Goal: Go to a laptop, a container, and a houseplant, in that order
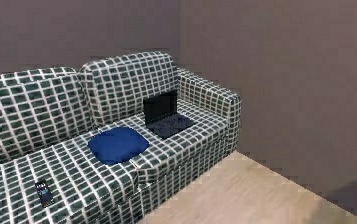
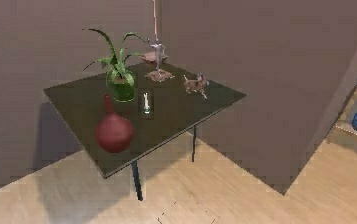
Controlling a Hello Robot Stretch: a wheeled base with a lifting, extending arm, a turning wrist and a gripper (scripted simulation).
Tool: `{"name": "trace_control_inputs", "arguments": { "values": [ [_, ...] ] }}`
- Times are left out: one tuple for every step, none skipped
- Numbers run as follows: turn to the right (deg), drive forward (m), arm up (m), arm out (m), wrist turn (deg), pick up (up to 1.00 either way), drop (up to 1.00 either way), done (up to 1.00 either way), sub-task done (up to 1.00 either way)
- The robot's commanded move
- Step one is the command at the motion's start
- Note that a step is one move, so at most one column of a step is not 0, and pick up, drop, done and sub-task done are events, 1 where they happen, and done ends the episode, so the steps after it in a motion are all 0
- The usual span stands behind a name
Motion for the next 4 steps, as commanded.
{"name": "trace_control_inputs", "arguments": {
  "values": [
    [0.0, 0.50, 0.00, 0.00, 0.0, 0.00, 0.00, 0.00, 0.00],
    [0.0, 0.00, 0.00, 0.00, 0.0, 0.00, 0.00, 0.00, 1.00],
    [45.0, 0.00, 0.00, 0.00, 0.0, 0.00, 0.00, 0.00, 0.00],
    [45.0, 0.00, 0.00, 0.00, 0.0, 0.00, 0.00, 0.00, 0.00]
  ]
}}
